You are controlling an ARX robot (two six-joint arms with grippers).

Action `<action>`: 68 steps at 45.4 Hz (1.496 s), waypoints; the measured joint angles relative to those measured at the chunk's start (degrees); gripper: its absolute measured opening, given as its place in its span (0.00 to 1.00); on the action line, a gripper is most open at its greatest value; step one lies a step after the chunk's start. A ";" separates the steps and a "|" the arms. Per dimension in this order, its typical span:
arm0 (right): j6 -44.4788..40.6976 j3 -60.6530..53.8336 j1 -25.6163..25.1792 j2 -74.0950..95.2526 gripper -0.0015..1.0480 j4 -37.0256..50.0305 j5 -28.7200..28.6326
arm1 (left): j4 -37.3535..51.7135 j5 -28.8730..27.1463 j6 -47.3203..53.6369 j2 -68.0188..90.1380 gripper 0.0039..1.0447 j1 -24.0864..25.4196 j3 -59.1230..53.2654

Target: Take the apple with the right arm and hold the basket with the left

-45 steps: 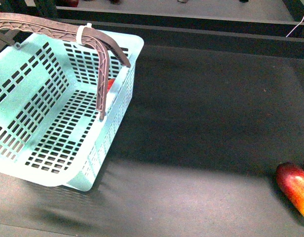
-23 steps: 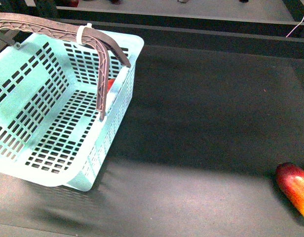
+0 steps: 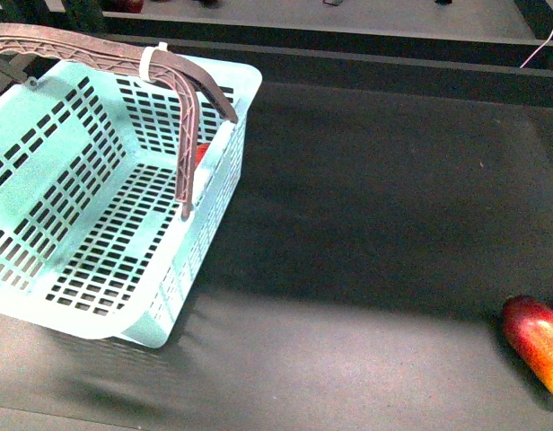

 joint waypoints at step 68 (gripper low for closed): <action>0.00 0.00 0.00 0.00 0.92 0.00 0.00 | -17.40 0.00 0.00 -17.07 0.38 0.00 0.00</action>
